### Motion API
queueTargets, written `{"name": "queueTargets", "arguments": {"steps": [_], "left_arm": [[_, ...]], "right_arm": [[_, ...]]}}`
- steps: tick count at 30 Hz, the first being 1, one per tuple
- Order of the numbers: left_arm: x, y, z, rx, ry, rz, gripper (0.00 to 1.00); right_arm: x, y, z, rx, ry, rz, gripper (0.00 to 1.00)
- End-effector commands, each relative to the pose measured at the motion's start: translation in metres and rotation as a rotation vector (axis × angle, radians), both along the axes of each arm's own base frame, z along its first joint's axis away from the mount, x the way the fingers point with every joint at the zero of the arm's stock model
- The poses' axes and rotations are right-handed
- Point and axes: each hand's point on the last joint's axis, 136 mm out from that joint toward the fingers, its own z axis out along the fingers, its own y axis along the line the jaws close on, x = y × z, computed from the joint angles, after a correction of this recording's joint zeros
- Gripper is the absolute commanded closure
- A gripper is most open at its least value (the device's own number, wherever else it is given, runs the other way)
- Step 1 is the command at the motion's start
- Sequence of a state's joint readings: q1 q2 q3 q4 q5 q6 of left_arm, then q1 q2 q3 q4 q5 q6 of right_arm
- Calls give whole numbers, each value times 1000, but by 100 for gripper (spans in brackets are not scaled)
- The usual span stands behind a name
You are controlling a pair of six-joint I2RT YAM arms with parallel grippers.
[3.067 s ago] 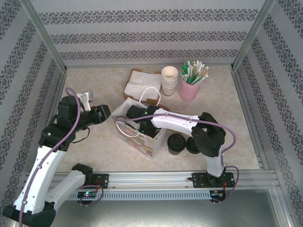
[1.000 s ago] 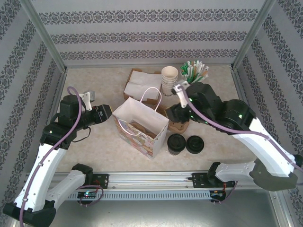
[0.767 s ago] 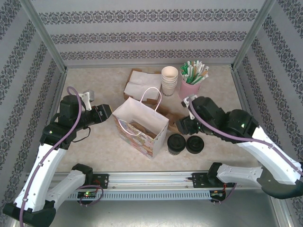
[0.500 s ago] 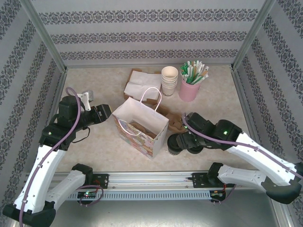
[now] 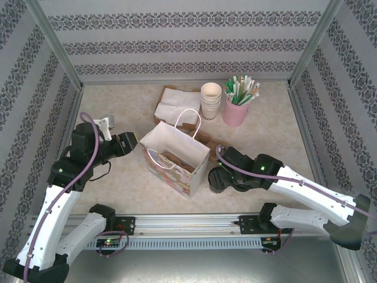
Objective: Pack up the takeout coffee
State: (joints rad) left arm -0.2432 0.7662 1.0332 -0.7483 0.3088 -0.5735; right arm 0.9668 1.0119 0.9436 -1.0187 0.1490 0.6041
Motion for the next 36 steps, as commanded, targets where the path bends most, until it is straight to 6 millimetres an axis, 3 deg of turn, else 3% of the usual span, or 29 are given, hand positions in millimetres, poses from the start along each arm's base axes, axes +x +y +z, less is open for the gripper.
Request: {"name": "queueTargets", "arguments": {"steps": [1,14,22,36], "left_arm": [[-6,0,-4,5,15,-2,47],[-8,1,-8,-1,26,7,47],[-9,1,-9,-3,32,6,47],[-10,1,-10,0,35,7,47]], "right_arm": [[3,5,-8,-9,-1,-23,19],[6,8,-21,-63,12,-21,18],[7,15,-28,-80,24,-5,23],[9,11,-38,-127,28,-13,23]]}}
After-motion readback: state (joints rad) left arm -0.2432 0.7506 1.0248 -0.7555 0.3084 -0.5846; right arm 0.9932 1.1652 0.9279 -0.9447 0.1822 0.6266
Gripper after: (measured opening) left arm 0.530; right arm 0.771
